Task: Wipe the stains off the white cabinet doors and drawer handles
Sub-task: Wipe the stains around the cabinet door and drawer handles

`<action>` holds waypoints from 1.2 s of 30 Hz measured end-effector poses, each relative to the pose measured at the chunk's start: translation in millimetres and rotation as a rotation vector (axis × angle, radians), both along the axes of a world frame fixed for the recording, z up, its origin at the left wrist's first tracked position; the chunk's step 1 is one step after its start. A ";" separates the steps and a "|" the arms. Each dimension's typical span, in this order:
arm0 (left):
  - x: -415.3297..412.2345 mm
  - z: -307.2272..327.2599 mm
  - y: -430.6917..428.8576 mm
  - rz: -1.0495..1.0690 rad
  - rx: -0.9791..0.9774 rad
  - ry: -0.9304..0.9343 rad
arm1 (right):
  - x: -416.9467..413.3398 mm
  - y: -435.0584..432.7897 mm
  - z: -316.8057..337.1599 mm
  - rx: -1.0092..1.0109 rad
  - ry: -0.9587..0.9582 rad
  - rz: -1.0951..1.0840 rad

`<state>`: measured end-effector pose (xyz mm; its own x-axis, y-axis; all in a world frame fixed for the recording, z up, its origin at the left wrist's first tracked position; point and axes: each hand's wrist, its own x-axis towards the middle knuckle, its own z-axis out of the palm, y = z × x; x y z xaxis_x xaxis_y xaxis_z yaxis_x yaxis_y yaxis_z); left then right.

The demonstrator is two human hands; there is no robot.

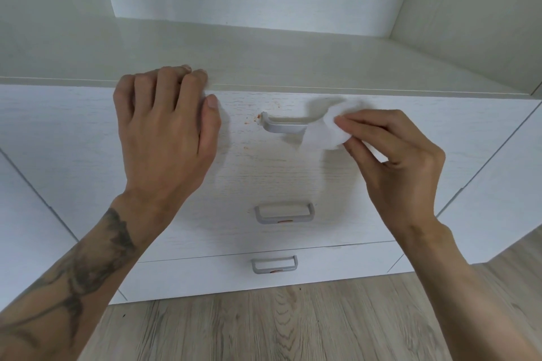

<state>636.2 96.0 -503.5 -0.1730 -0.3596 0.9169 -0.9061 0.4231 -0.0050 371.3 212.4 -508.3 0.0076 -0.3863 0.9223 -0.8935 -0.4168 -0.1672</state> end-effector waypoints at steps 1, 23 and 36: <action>-0.4 0.2 -0.1 -0.003 -0.002 0.001 | -1.0 -0.4 1.3 0.012 -0.006 0.000; 2.1 -0.4 -0.7 0.007 -0.010 -0.028 | 60.7 -29.7 -7.7 -0.169 0.146 -0.008; 2.6 -49.4 8.7 -0.045 -0.030 -0.029 | 32.1 29.8 -95.6 0.189 -0.336 -0.160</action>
